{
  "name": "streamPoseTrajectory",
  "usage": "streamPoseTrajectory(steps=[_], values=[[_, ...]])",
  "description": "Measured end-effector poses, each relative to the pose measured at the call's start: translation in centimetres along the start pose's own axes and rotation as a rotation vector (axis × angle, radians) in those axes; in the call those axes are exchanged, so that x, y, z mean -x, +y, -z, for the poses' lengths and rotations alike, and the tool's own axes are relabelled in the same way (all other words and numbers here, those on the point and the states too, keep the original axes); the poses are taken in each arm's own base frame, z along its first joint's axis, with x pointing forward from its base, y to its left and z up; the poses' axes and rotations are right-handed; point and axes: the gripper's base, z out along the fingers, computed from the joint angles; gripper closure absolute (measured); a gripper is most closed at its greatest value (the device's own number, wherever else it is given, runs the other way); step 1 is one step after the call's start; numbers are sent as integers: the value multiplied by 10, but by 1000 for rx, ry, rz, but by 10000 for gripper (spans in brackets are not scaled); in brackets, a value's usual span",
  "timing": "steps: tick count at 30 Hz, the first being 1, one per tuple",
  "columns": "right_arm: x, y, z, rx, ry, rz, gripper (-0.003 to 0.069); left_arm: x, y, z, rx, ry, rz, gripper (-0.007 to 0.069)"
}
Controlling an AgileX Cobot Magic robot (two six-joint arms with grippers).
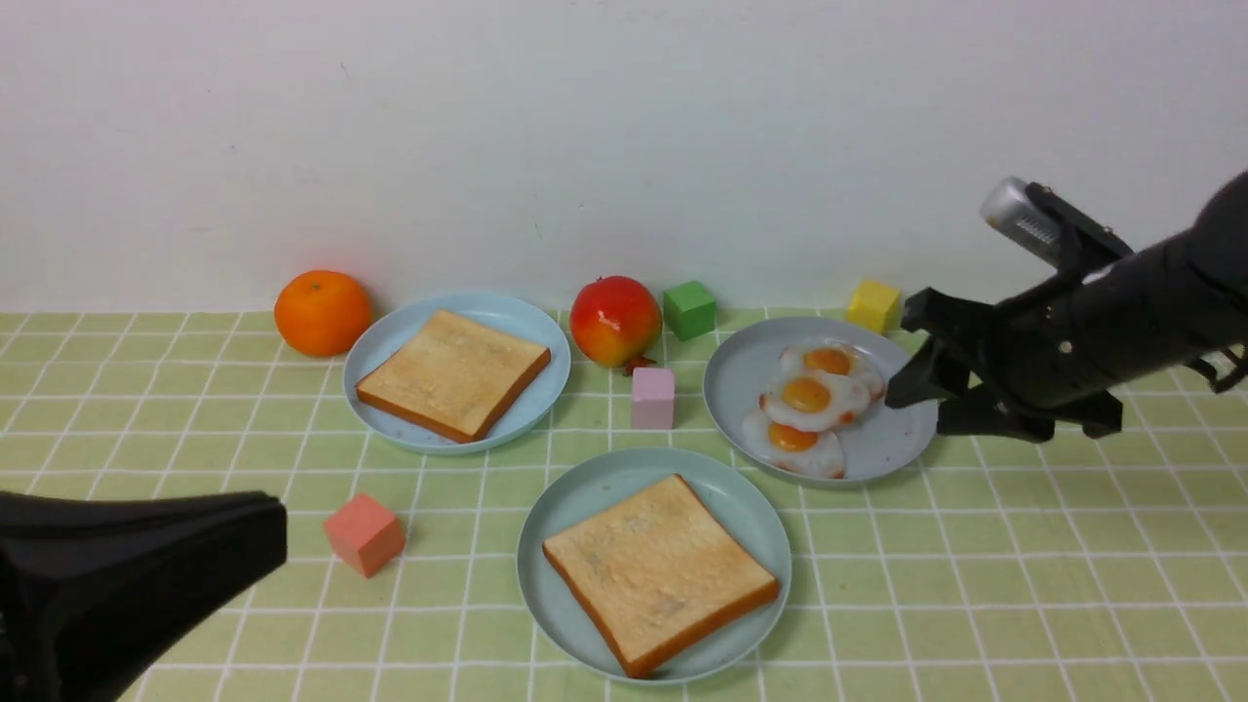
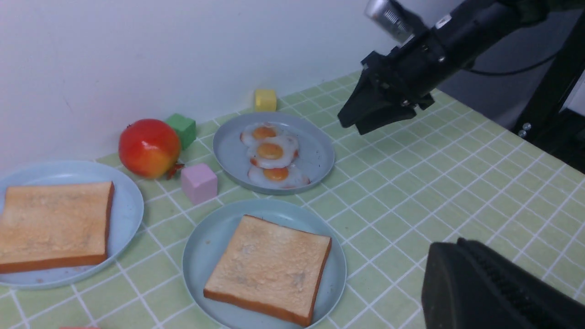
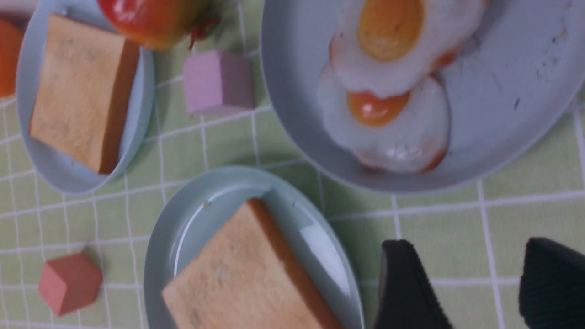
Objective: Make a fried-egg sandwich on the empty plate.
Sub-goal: Use the right arm to grab a fried egg
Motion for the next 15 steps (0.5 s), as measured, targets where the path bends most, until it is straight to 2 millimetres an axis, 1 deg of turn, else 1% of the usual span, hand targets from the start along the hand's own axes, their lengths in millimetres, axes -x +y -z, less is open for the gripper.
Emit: streamPoseTrajectory(steps=[1,2,4,6,7,9,10,11,15], values=[[3,-1,-3,1,5,-5,291,0,0,0,0,-1,0,638],[16,-8,-12,5,10,-41,291,0,0,0,-2,-6,3,638],[27,-15,-22,15,16,-75,291,0,0,-1,-5,-4,11,638],[34,-18,-30,28,22,-86,291,0,-1,-1,-7,-1,16,638],[38,-19,-37,45,34,-92,291,0,-1,-2,-8,1,20,638],[43,-20,-49,66,48,-107,291,0,-1,-2,-9,0,22,638],[43,-20,-49,70,47,-108,291,0,-1,-2,-9,-1,22,638],[45,-23,-59,71,60,-118,291,0,-1,-3,-9,-3,22,638],[43,-34,-78,54,91,-139,291,1,-1,-3,-10,-6,24,638]])
